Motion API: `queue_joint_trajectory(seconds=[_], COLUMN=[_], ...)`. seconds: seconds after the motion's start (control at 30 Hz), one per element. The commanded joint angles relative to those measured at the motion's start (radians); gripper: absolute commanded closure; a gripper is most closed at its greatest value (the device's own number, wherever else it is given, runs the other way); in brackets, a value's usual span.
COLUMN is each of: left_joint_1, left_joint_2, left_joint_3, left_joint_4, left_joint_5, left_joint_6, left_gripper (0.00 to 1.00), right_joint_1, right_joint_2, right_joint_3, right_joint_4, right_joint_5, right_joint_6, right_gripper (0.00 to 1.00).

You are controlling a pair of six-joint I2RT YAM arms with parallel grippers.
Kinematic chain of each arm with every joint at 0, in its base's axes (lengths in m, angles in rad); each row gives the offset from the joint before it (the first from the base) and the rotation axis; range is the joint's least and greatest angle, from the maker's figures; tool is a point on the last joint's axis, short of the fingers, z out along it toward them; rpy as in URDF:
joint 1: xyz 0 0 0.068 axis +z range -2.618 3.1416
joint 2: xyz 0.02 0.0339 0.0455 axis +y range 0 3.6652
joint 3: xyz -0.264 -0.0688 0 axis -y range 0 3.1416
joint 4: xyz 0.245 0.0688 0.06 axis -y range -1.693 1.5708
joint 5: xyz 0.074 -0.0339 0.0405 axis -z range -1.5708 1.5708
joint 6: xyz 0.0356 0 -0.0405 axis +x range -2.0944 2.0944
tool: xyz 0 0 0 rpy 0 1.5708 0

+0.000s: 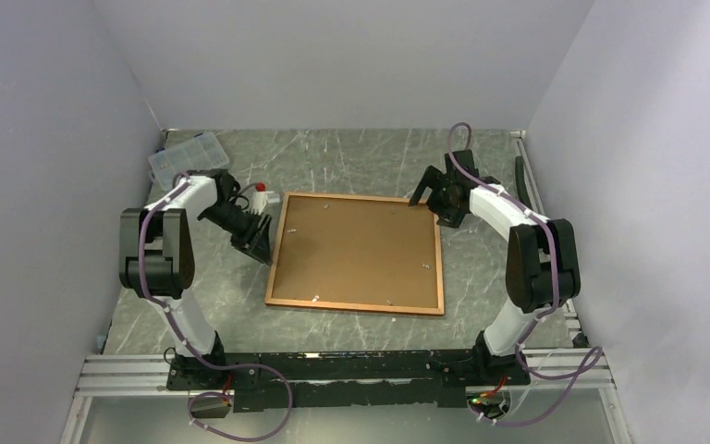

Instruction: Put the photo into the frame

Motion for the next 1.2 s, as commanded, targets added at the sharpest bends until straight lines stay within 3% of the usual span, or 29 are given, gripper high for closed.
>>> queue_joint_trajectory(seconds=[0.0,0.17,0.23,0.3,0.4,0.67,1.17], left_joint_1=[0.072,0.084,0.084,0.083,0.082,0.083,0.081], left_joint_2=[-0.035,0.065,0.119,0.175,0.221,0.255,0.292], left_joint_3=[0.059,0.112,0.144,0.183,0.207,0.152,0.113], left_joint_4=[0.060,0.217,0.243,0.243,0.257,0.302,0.324], left_joint_5=[0.005,0.014,0.071,0.106,0.121,0.144,0.138], left_joint_6=[-0.093,-0.221,-0.261,-0.290,-0.302,-0.309,-0.311], left_gripper=[0.50,0.42,0.29,0.25,0.28,0.52,0.66], right_joint_1=[0.018,0.137,0.210,0.300,0.402,0.555,0.606], right_joint_2=[-0.087,-0.113,-0.102,-0.063,0.025,0.288,0.514], right_joint_3=[0.044,0.087,0.094,0.113,0.172,0.352,0.471], right_joint_4=[-0.011,-0.014,0.028,0.084,0.142,0.261,0.405], right_joint_5=[0.075,0.089,0.055,0.016,-0.040,-0.132,-0.200], right_joint_6=[0.008,0.065,0.106,0.150,0.210,0.344,0.507], right_gripper=[0.00,0.00,0.00,0.01,0.04,0.15,0.24])
